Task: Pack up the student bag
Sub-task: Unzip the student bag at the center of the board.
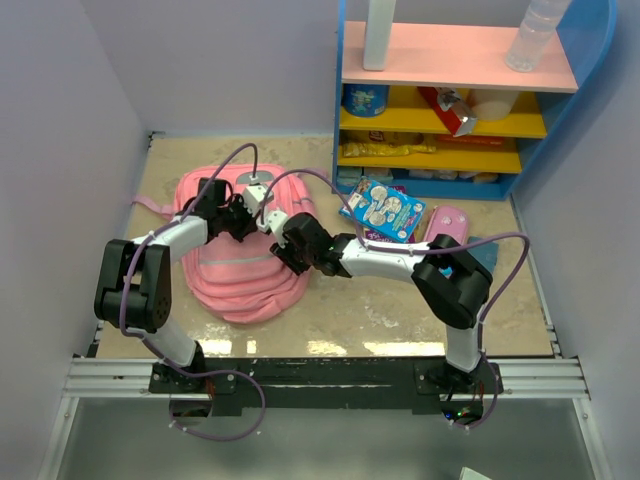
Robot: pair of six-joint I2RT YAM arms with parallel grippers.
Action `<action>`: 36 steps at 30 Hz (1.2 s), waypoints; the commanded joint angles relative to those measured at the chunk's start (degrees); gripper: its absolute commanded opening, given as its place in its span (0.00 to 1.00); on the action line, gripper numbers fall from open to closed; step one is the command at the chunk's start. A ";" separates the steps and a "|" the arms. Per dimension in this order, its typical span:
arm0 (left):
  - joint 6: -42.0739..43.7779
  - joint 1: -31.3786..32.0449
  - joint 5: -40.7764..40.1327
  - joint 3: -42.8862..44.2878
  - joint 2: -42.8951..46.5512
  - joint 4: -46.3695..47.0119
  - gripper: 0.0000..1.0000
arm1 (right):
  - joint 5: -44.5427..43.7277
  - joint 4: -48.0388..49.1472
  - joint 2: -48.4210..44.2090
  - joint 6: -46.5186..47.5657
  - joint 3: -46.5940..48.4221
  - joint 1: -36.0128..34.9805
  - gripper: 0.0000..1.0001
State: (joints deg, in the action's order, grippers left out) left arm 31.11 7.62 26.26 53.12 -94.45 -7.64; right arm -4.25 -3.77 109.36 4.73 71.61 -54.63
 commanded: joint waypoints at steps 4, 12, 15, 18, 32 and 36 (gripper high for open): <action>1.23 -1.02 -3.15 -1.35 -0.20 -4.32 0.00 | -3.66 2.98 -0.47 -0.42 -0.95 0.14 0.38; 0.79 -0.94 -2.97 -1.27 -0.38 -4.14 0.00 | -2.43 2.10 -0.46 -2.36 -1.48 0.14 0.19; 0.35 -1.03 -2.79 -1.18 -0.47 -3.88 0.00 | -1.29 1.49 -1.25 -3.50 -2.00 0.23 0.11; -0.09 -0.94 -2.79 -1.18 -0.64 -3.52 0.00 | -1.20 1.92 -3.27 -4.29 -3.85 0.05 0.05; -5.18 -0.94 -4.46 -1.18 -2.31 -0.10 0.00 | 1.00 1.57 -8.99 -10.97 -8.25 -7.84 0.00; -7.64 -1.03 -5.60 -0.39 -2.84 1.04 0.00 | 2.31 1.83 -8.03 -13.17 -6.67 -11.28 0.00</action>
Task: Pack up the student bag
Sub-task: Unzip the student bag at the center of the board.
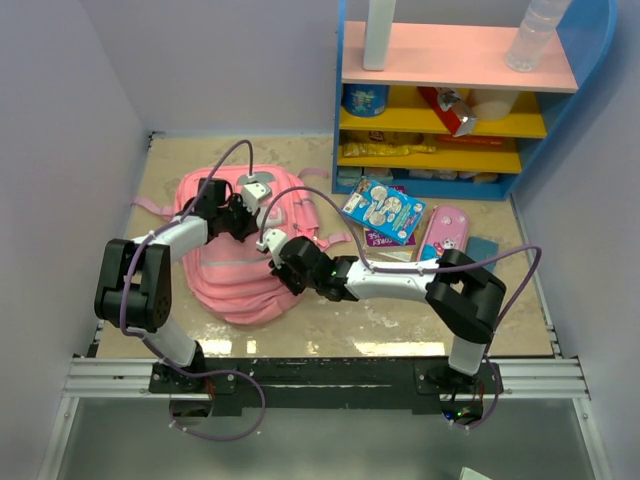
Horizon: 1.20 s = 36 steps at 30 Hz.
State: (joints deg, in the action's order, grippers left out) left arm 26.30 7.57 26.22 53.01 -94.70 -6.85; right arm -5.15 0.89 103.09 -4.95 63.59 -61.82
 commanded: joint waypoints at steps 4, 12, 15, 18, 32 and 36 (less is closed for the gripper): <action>-4.77 -0.98 -5.83 0.86 -3.30 0.79 0.00 | 2.33 -2.03 0.96 -5.24 4.08 -8.30 0.00; -5.48 -1.24 -5.65 4.72 -1.55 -3.42 0.10 | -9.87 -4.22 5.45 -9.37 10.23 -10.78 0.00; -4.77 -4.40 -4.78 7.62 0.12 -6.67 0.23 | -12.25 -5.98 6.51 -10.77 10.41 -10.25 0.00; -4.68 -13.34 -0.48 12.89 -0.14 -11.42 0.33 | -13.04 -7.21 7.65 -12.88 10.76 -9.46 0.00; 12.97 -21.72 0.67 5.00 3.02 -17.23 0.29 | -13.84 -12.74 9.93 -14.39 14.80 -1.64 0.00; 14.30 -23.21 0.33 1.84 3.29 -17.58 0.27 | -14.28 -13.37 10.90 -12.20 16.73 1.87 0.00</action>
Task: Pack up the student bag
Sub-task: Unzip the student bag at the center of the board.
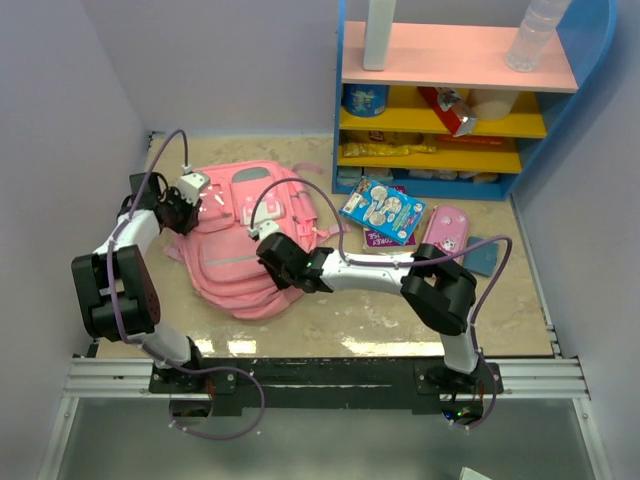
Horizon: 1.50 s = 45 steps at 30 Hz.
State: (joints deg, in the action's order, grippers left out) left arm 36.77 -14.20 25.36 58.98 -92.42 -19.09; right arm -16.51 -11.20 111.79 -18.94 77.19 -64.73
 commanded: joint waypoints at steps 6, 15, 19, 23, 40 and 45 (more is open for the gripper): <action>4.80 -1.89 1.70 -11.60 4.53 -4.37 0.24 | -3.70 -3.65 6.59 5.05 9.64 8.13 0.00; 0.06 -1.45 -5.65 -18.72 9.27 0.89 0.00 | -0.10 -2.60 3.01 7.06 7.11 6.55 0.00; -3.63 1.18 -11.73 -20.57 12.17 4.59 0.00 | 0.86 -2.07 1.33 8.83 4.55 3.38 0.00; -5.22 4.87 -15.69 -20.66 10.43 4.32 0.00 | 2.27 -1.28 -1.56 7.69 1.48 2.59 0.00; -6.18 5.49 -5.43 -14.34 11.91 -3.75 0.00 | 4.91 1.70 -0.09 3.47 2.96 -1.01 0.00; -4.79 5.15 -1.73 -13.28 10.77 -6.30 0.00 | 4.65 4.43 1.33 0.93 4.55 -1.72 0.00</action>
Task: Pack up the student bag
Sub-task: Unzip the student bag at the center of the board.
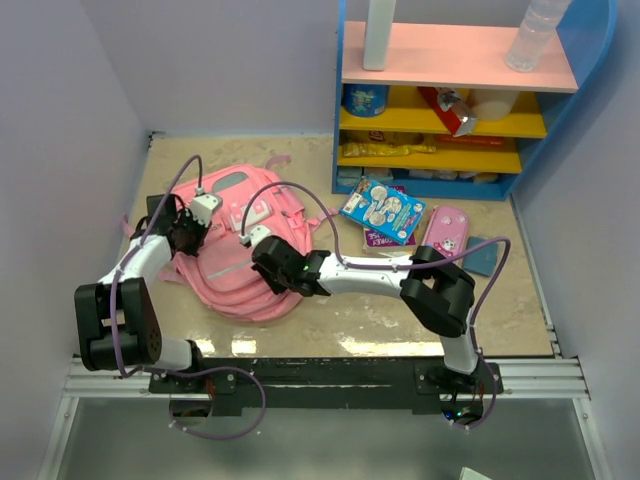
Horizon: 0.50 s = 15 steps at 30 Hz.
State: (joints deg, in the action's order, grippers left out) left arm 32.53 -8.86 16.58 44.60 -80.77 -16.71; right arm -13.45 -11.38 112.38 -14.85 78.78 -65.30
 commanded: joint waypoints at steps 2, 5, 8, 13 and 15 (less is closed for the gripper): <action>2.00 -1.85 8.20 1.89 -0.27 -9.92 0.00 | -1.04 2.86 1.70 -3.69 4.18 -0.97 0.00; 10.33 -5.71 13.46 5.75 0.96 -15.35 0.08 | -2.10 1.09 2.23 -4.65 4.80 0.34 0.00; 23.60 -8.62 18.83 9.27 0.71 -25.79 0.20 | -1.40 1.62 1.79 -6.41 3.92 2.80 0.00; 47.46 -10.82 23.93 9.28 -0.09 -35.57 0.25 | -0.43 0.31 3.89 -6.95 6.19 6.32 0.00; 51.39 -11.00 26.82 9.19 0.17 -38.57 0.29 | -0.17 -0.22 5.30 -6.51 7.17 7.90 0.00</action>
State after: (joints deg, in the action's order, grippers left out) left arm 64.03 -18.85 34.00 52.62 -80.77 -43.51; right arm -12.43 -12.38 114.91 -20.43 82.02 -61.30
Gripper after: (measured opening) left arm 0.249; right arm 0.072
